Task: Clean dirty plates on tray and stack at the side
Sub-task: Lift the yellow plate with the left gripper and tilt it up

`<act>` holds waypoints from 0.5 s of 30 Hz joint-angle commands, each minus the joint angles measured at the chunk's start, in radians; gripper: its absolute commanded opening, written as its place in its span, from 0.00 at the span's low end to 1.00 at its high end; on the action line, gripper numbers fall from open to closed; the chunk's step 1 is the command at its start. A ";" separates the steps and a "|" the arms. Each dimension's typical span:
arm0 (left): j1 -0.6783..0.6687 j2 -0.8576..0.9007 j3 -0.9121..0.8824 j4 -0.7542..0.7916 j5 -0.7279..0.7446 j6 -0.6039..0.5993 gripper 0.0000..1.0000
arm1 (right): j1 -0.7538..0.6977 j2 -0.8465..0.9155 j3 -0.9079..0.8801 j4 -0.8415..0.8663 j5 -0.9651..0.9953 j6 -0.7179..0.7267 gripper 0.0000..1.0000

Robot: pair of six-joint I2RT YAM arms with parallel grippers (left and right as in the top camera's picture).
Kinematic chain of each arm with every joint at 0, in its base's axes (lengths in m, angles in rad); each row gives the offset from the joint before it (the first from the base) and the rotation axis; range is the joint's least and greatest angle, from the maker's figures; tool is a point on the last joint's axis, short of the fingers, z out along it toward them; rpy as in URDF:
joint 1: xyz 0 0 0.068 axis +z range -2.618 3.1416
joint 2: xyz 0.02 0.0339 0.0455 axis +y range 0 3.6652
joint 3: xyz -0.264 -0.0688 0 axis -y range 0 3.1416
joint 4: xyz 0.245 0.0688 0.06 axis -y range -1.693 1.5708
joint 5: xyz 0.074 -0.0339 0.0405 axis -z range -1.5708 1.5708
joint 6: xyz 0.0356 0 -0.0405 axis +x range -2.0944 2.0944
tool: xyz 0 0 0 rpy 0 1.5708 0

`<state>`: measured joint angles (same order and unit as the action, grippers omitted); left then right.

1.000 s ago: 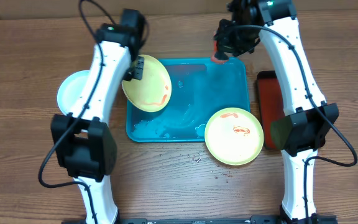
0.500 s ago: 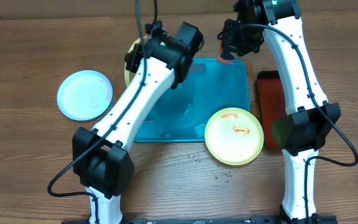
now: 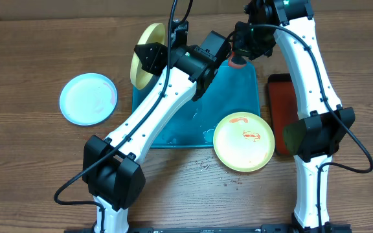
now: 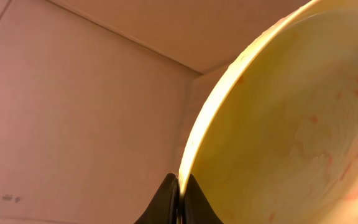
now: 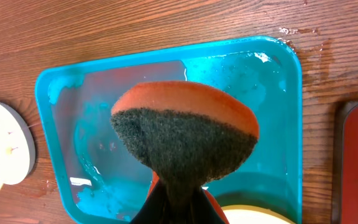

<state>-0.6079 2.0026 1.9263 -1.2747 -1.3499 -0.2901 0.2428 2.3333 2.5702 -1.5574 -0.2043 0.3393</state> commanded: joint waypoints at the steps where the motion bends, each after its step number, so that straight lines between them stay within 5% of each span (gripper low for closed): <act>1: -0.008 -0.030 0.023 0.005 -0.064 -0.033 0.04 | 0.003 -0.010 0.021 0.000 0.006 -0.008 0.05; 10: -0.005 -0.030 0.023 0.011 -0.032 -0.051 0.04 | 0.003 -0.010 0.021 -0.004 0.006 -0.024 0.06; 15: 0.050 -0.030 0.023 0.004 0.236 -0.047 0.04 | 0.003 -0.010 0.021 -0.009 0.006 -0.027 0.06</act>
<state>-0.6010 2.0026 1.9263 -1.2675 -1.3010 -0.3084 0.2428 2.3333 2.5702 -1.5661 -0.2024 0.3271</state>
